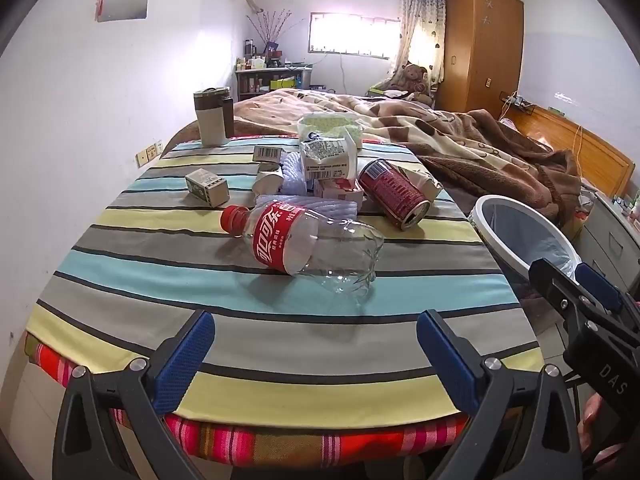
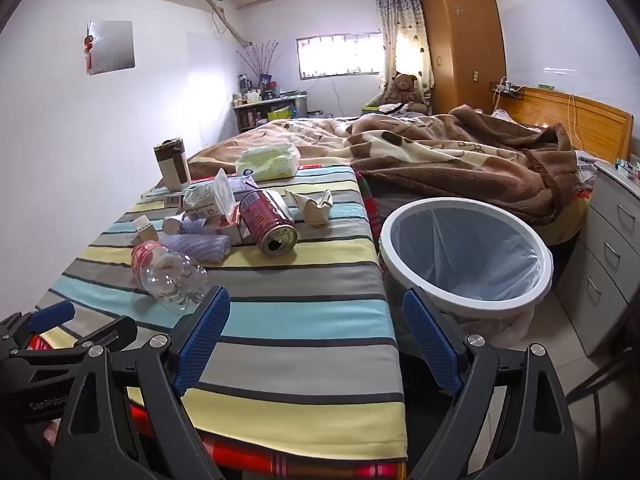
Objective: Collect trash
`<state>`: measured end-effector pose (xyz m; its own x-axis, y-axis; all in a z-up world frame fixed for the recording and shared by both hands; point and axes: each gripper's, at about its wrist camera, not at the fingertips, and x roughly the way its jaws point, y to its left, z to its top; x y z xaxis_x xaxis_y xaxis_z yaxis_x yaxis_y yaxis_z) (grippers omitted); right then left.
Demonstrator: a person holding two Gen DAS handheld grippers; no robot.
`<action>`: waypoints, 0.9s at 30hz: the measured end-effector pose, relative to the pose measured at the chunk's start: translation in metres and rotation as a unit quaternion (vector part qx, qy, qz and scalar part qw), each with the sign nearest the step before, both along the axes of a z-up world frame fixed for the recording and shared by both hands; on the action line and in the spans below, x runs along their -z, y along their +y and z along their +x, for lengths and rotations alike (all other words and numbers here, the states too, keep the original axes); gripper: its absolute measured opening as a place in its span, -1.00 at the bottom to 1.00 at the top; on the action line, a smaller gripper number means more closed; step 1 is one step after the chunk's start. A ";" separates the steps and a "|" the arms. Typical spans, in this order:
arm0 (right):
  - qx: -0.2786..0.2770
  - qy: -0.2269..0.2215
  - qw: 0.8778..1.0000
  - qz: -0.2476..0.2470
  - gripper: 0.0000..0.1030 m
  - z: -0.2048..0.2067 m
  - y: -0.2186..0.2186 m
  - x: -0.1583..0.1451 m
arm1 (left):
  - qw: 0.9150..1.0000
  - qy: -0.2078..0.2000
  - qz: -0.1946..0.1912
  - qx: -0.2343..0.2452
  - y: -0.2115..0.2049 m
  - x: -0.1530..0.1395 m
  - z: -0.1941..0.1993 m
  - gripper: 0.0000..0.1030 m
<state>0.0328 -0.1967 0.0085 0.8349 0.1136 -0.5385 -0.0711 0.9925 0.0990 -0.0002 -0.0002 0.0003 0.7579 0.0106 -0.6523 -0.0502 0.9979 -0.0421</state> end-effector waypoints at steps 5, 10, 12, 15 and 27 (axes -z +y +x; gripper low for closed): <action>0.002 0.002 1.000 -0.004 0.75 0.000 0.001 0.000 | 1.000 -0.009 0.001 -0.004 0.001 -0.002 -0.002 0.98; 0.004 0.000 1.000 -0.001 0.75 -0.002 0.001 -0.002 | 1.000 -0.001 -0.001 -0.001 0.003 0.001 0.001 0.98; 0.003 -0.001 1.000 -0.002 0.75 -0.004 0.000 -0.004 | 1.000 0.002 -0.001 0.001 0.003 0.002 0.002 0.98; 0.003 -0.002 1.000 -0.002 0.75 -0.004 -0.001 -0.003 | 1.000 -0.002 0.001 -0.001 0.001 -0.002 -0.001 0.98; 0.007 -0.003 1.000 -0.005 0.75 -0.003 -0.001 -0.002 | 1.000 -0.003 -0.001 -0.002 0.001 -0.002 -0.002 0.98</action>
<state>0.0302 -0.1981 0.0106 0.8391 0.0969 -0.5352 -0.0583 0.9943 0.0888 -0.0020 0.0009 0.0023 0.7619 0.0117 -0.6476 -0.0538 0.9975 -0.0453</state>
